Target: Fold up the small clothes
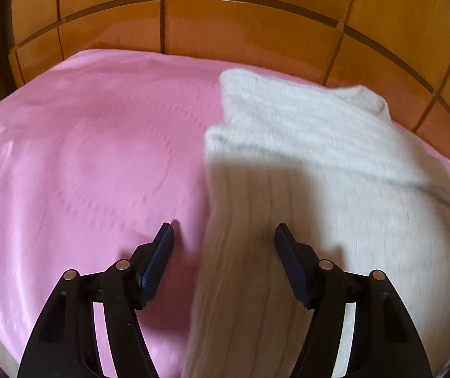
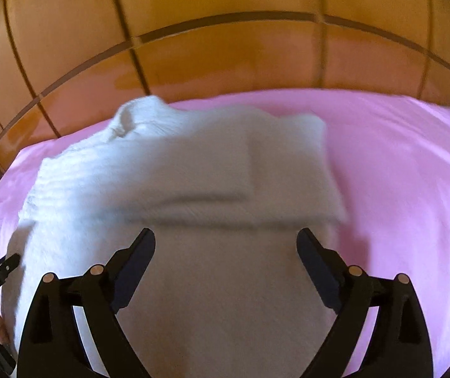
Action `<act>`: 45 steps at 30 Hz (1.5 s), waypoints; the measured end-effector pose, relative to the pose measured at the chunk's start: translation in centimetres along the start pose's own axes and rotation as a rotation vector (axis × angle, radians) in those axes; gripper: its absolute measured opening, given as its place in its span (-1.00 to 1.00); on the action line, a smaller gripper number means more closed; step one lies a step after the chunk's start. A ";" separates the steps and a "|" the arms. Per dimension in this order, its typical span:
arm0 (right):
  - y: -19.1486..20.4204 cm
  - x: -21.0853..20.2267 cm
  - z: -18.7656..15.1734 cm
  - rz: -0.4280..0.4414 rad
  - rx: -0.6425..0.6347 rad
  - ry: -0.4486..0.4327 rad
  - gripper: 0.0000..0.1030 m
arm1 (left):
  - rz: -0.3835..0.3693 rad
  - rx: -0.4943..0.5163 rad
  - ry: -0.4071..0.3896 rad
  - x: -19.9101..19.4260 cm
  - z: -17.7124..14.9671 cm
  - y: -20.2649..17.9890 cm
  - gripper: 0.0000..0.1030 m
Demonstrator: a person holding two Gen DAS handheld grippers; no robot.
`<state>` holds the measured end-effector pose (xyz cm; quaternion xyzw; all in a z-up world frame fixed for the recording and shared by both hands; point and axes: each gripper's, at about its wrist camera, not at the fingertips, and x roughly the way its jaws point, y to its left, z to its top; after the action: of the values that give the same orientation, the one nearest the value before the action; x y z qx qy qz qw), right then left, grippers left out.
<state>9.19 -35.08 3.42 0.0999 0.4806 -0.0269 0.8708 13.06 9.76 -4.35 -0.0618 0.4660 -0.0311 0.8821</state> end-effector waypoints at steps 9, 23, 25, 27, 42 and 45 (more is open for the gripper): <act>-3.5 -3.6 -6.3 0.053 0.066 0.063 0.78 | -0.021 -0.023 0.008 -3.0 -4.6 0.9 0.27; -2.7 -9.5 -14.6 0.382 0.106 0.252 0.18 | -0.184 0.041 0.104 -8.1 -10.6 3.4 0.05; -3.0 -9.8 -15.5 0.416 0.136 0.282 0.04 | -0.210 0.044 0.129 -8.7 -11.6 3.5 -0.11; -3.2 -9.6 -15.9 0.445 0.157 0.310 -0.20 | -0.253 0.052 0.158 -9.0 -12.3 3.4 -0.40; -2.9 -12.3 -8.2 0.651 0.245 0.142 -0.74 | -0.600 -0.175 -0.001 -13.0 -5.3 5.9 -0.90; -3.3 -11.3 -6.3 0.627 0.277 0.108 -0.84 | -0.592 -0.203 -0.011 -11.4 -2.4 5.2 -0.90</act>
<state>-2.57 -37.61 9.25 0.3614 0.4636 0.1824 0.7882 4.65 16.04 2.89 -0.2827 0.4238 -0.2398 0.8264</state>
